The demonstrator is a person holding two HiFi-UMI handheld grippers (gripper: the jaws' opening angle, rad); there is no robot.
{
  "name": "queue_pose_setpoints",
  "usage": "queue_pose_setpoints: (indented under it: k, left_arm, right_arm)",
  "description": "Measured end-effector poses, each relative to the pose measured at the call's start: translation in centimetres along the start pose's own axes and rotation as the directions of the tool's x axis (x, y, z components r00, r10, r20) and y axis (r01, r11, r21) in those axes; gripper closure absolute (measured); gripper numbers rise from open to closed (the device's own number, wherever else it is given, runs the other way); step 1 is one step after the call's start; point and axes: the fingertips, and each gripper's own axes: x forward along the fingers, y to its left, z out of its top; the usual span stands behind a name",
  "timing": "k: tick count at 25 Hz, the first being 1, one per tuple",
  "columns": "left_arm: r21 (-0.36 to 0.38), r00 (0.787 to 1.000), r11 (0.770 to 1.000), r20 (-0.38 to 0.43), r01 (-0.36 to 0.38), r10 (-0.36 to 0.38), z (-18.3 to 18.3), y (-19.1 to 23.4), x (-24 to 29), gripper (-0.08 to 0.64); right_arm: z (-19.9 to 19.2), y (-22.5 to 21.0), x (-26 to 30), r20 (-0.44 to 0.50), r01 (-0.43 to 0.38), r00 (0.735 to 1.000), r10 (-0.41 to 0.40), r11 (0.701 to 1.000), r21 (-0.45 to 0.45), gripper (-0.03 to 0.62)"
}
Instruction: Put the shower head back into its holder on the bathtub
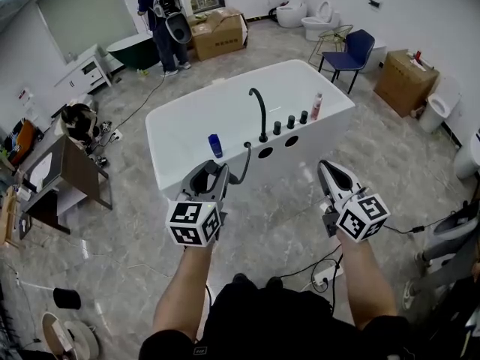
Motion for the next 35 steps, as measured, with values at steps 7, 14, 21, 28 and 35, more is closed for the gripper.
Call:
queue_pose_setpoints:
  k: [7, 14, 21, 28, 35]
  left_arm:
    - [-0.007, 1.0, 1.0, 0.016, -0.003, 0.003, -0.1, -1.1, -0.5, 0.41]
    - [0.0, 1.0, 1.0, 0.029, 0.003, -0.003, 0.4, -1.0, 1.3, 0.41]
    - [-0.008, 0.999, 1.0, 0.032, 0.023, -0.023, 0.4, 0.7, 5.1, 0.41]
    - [0.011, 0.999, 0.999, -0.004, 0.039, -0.039, 0.1, 3.3, 10.3, 0.41]
    - [0.003, 0.997, 0.998, -0.046, 0.064, -0.063, -1.3, 6.6, 15.7, 0.41]
  right_arm:
    - [-0.1, 0.0, -1.6, -0.029, -0.004, 1.0, 0.005, 1.0, 0.012, 0.578]
    - [0.0, -1.1, -0.9, -0.04, -0.013, 0.999, 0.014, 0.999, 0.034, 0.578]
    - [-0.6, -3.5, 2.2, -0.057, 0.003, 0.998, 0.0, 0.998, 0.056, 0.578]
    - [-2.3, -6.1, 7.0, -0.09, 0.008, 0.996, 0.001, 0.995, 0.099, 0.578]
    - [-3.1, -8.7, 12.0, -0.092, 0.042, 0.995, -0.037, 0.998, 0.055, 0.578]
